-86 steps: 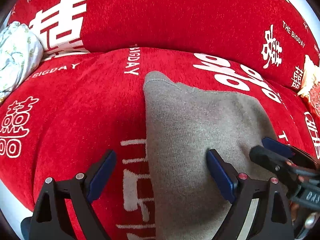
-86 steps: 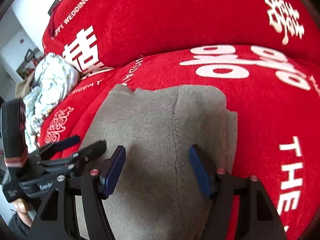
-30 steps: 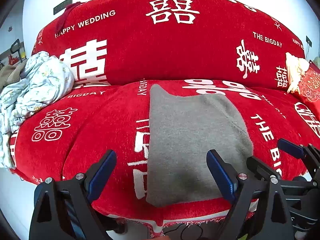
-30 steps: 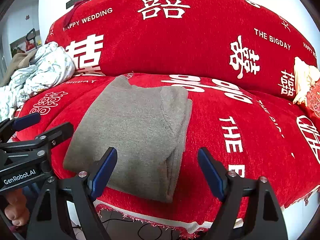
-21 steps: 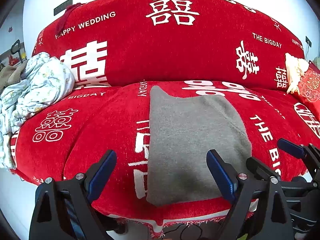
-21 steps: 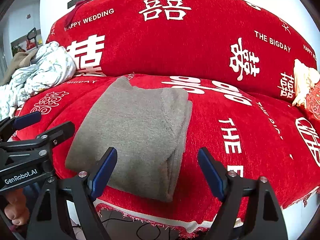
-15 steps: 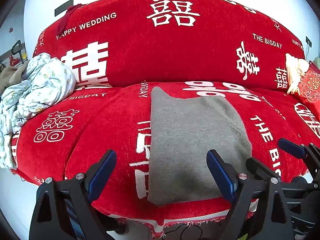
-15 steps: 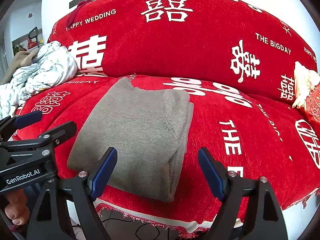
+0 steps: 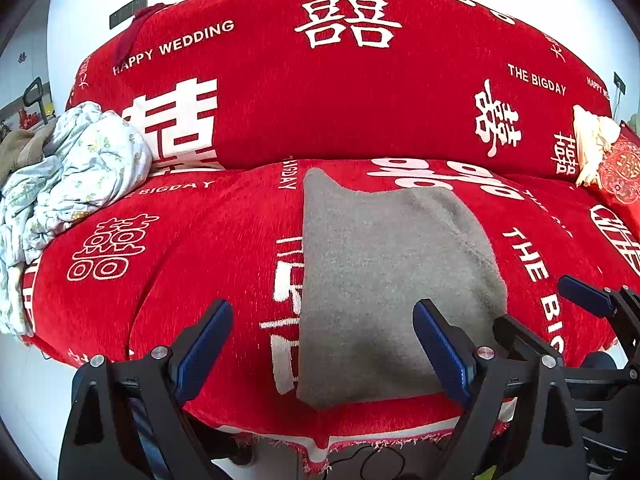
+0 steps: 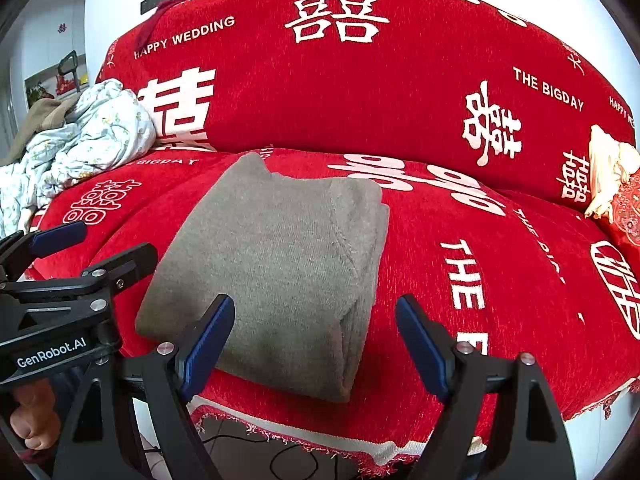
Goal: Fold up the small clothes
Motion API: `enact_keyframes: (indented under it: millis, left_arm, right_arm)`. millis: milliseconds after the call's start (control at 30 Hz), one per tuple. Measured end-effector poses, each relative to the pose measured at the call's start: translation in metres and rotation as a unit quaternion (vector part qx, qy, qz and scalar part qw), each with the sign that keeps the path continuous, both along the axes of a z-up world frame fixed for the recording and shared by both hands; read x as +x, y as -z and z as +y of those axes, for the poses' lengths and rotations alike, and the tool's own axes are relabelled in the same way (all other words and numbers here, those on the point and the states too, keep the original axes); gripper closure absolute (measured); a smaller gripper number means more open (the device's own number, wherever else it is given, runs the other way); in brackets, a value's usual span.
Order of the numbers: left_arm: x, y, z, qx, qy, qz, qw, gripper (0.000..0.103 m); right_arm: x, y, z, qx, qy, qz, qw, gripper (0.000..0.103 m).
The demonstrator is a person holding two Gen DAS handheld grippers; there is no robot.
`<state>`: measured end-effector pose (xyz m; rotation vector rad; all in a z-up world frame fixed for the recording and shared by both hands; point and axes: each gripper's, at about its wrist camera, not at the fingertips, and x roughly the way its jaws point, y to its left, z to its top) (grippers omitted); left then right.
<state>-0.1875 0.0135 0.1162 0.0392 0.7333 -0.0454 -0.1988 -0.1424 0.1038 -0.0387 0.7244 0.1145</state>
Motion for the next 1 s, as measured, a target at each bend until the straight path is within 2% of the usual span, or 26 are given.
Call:
enact_keyframes:
  millis: [1000]
  left_arm:
    - [-0.0009, 0.0003, -0.003, 0.006, -0.004, -0.004, 1.0, 0.011]
  right_arm:
    - [0.0005, 0.001, 0.0002, -0.001, -0.001, 0.0, 1.0, 0.018]
